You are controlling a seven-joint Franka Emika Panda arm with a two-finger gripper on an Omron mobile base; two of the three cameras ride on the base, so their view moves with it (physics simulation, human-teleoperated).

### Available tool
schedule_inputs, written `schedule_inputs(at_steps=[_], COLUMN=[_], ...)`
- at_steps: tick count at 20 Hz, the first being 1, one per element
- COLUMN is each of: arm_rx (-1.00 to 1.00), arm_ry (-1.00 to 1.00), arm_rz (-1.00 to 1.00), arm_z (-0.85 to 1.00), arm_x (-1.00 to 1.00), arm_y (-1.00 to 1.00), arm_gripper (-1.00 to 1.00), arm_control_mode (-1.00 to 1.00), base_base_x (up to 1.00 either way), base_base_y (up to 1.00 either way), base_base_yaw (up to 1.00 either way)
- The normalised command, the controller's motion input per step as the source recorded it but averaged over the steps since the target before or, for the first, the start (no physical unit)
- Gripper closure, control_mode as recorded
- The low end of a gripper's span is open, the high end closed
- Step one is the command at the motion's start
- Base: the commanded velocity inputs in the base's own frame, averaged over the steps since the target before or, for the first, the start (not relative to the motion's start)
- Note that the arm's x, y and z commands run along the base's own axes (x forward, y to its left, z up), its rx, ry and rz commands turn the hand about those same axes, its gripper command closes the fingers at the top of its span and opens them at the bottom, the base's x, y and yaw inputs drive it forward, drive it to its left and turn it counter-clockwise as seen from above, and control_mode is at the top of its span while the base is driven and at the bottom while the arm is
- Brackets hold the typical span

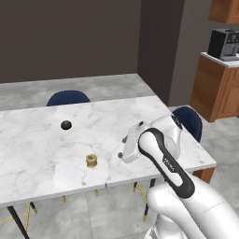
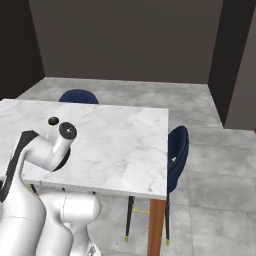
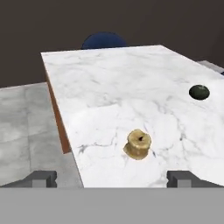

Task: Pick the candle and candle from the dining table and place them in the open cabinet. Close the cabinet after placing the objects.

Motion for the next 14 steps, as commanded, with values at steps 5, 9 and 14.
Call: schedule_inputs(at_steps=[5,9,14], arm_rx=[0.00,0.00,0.00], arm_ry=[0.45,0.06,0.03], arm_rz=[0.00,0.00,0.00], arm_z=[-0.03,0.00,-0.15], arm_x=[0.10,0.00,0.00], arm_y=[0.01,0.01,0.00], arm_gripper=[-1.00,-1.00,-1.00], arm_control_mode=[-1.00,-1.00,-1.00], base_base_x=[0.00,0.00,0.00], base_base_y=[0.00,0.00,0.00], base_base_yaw=[0.00,0.00,0.00])
